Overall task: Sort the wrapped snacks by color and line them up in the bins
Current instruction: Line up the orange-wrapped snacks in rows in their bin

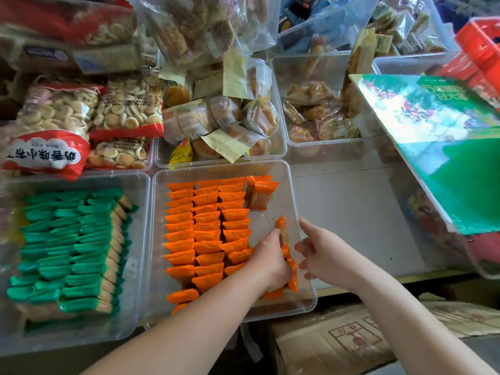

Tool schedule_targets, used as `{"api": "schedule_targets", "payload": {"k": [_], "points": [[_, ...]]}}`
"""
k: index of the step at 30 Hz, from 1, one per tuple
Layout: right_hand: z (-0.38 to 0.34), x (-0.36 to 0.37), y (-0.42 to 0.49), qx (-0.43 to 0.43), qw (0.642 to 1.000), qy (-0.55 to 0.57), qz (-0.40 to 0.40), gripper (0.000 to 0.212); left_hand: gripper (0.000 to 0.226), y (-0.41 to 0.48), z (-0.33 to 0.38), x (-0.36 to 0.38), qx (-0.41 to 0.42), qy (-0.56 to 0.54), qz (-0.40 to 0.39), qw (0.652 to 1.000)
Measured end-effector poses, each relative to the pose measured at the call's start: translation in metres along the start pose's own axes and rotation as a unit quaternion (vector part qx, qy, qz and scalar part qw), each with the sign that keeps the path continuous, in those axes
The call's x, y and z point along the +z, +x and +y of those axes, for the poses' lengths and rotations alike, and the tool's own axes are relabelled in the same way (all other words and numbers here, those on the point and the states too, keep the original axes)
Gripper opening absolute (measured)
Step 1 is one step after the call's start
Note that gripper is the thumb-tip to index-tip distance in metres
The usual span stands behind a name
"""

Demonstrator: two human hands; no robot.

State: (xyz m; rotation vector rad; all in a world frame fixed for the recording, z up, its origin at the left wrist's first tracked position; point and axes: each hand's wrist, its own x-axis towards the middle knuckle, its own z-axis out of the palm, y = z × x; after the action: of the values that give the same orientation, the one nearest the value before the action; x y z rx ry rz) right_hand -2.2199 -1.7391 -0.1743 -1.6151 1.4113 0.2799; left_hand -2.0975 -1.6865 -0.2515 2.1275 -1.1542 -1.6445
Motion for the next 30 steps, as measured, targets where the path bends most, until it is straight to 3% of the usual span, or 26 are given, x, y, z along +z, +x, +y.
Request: {"api": "schedule_targets", "payload": {"k": [4, 7, 10, 13, 17, 22, 26, 30], "points": [[0.004, 0.0, -0.002, -0.035, 0.994, -0.104, -0.021, 0.091, 0.097, 0.019, -0.012, 0.009, 0.004, -0.077, -0.023, 0.997], [0.007, -0.002, -0.002, -0.067, 0.986, -0.152, -0.003, 0.087, 0.098, -0.007, -0.001, -0.002, 0.039, -0.113, -0.036, 0.992], [0.005, -0.009, -0.006, -0.098, 0.988, -0.12, 0.005, 0.077, 0.098, -0.023, -0.008, -0.008, 0.068, -0.144, -0.043, 0.986], [0.004, -0.016, -0.01, -0.089, 0.99, -0.107, -0.021, 0.082, 0.093, -0.035, -0.013, -0.012, 0.092, -0.162, -0.034, 0.982], [0.007, -0.009, -0.003, -0.108, 0.992, -0.064, 0.015, 0.079, 0.1, -0.043, -0.012, -0.015, 0.092, -0.173, -0.043, 0.98], [0.004, -0.005, 0.02, -0.101, 0.991, -0.032, 0.078, 0.058, 0.098, -0.048, -0.011, -0.02, 0.114, -0.174, -0.044, 0.977], [0.0, 0.001, 0.018, -0.085, 0.985, -0.033, 0.146, 0.026, 0.087, -0.055, -0.015, -0.014, 0.125, -0.17, -0.017, 0.977], [-0.004, 0.003, 0.006, -0.08, 0.975, -0.054, 0.201, 0.013, 0.069, -0.053, -0.018, -0.012, 0.076, -0.164, -0.019, 0.983]]}}
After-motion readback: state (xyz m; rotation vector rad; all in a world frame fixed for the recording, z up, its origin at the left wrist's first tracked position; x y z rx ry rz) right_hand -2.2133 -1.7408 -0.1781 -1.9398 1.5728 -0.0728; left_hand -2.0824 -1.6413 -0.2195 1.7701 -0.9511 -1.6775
